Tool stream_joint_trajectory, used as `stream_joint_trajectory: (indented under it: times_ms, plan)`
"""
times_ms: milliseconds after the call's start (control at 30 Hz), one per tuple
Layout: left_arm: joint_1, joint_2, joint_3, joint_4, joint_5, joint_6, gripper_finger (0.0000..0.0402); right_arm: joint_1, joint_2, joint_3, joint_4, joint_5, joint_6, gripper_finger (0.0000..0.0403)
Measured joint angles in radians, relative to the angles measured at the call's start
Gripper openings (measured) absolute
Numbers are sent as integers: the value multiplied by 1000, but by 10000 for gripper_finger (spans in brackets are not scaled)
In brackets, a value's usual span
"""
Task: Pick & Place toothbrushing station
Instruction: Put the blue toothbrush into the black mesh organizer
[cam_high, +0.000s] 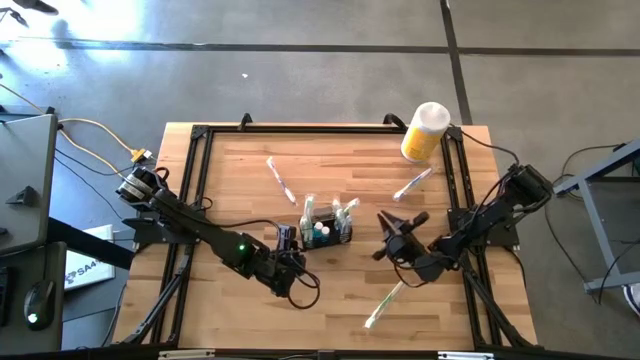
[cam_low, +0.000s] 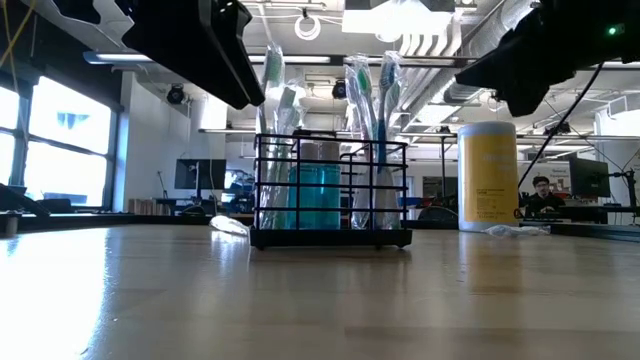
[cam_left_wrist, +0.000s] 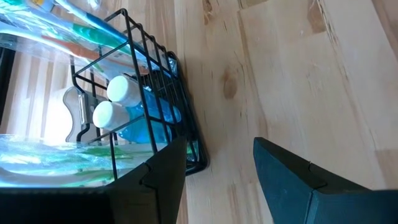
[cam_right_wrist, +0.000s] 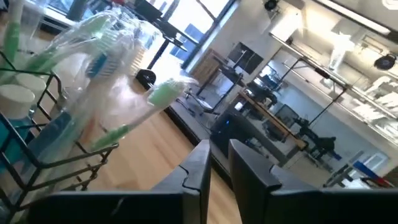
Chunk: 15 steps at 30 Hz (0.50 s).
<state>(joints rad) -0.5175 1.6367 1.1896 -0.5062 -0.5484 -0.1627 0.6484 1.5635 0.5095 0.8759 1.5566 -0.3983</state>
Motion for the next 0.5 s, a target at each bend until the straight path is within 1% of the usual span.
stream_joint_trajectory:
  times_ms: [67, 167, 300, 433, 500]
  plan:
    - [0, 0, 0, -8, 0, 0, 180, 8, 0, 0, 14, 10, -28, 50]
    - [0, 0, 0, -31, 0, 0, 180, 23, 0, 0, 52, -15, -50, 50]
    - [0, 0, 0, -28, 4, -4, 180, 26, 1, 0, 48, -11, -52, 50]
    - [0, 0, 0, -28, 65, -5, 180, 48, 1, 0, 48, -12, -52, 50]
    - [0, 0, 0, -28, 80, -5, 180, 56, 1, 0, 52, 1, -66, 50]
